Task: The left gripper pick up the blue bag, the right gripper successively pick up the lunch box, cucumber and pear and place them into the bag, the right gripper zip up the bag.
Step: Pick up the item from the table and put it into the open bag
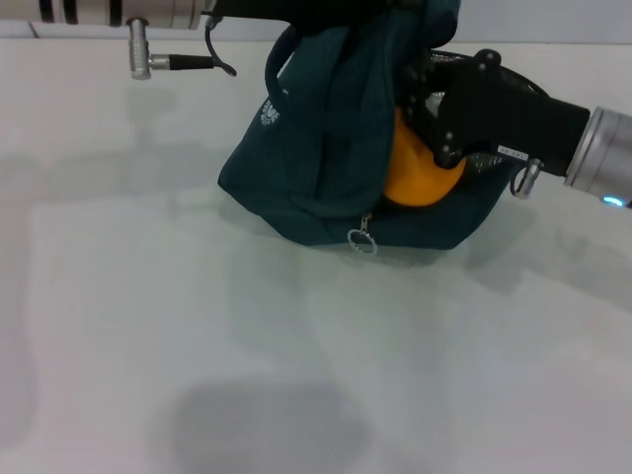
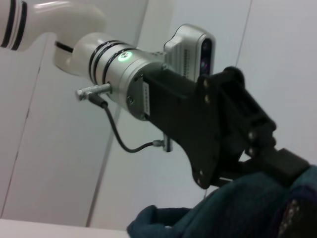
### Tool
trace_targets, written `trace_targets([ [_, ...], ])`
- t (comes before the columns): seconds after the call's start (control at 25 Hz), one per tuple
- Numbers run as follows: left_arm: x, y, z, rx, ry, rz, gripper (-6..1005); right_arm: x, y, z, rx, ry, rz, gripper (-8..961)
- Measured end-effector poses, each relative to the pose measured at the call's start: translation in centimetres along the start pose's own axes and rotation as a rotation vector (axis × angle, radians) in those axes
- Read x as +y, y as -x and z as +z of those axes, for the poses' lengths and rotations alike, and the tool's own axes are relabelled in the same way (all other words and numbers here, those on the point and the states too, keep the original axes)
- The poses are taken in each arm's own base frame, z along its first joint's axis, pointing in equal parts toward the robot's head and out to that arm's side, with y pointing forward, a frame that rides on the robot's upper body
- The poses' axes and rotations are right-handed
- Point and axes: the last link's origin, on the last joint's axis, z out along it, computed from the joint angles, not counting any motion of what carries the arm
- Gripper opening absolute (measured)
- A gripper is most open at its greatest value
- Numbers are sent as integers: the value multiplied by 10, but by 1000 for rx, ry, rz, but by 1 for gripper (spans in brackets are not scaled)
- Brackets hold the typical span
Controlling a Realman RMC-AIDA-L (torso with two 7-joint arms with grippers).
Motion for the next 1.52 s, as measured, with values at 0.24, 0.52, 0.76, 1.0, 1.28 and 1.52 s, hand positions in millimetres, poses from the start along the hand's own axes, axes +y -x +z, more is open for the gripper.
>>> trace_targets([
  [0.24,0,1,0,1,4,-3,72,-7,5,1,-24,-34,-18,86],
  [0.52,4,2,3,-7,26,0,72,3,1,9,-1,18,-15,88],
  [0.76,4,3,4,-12,29,0,72,11,-1,13,14,55,-11,89],
  [1.0,2,4,2,-10,25,-5,73,11,-2,12,16,49,-8,91],
  [1.28,3,5,3,-15,26,-4,73,9,-2,11,7,31,5,93],
  [1.52,3,7,3,-21,32,-6,73,9,-1,10,-3,17,21,95],
])
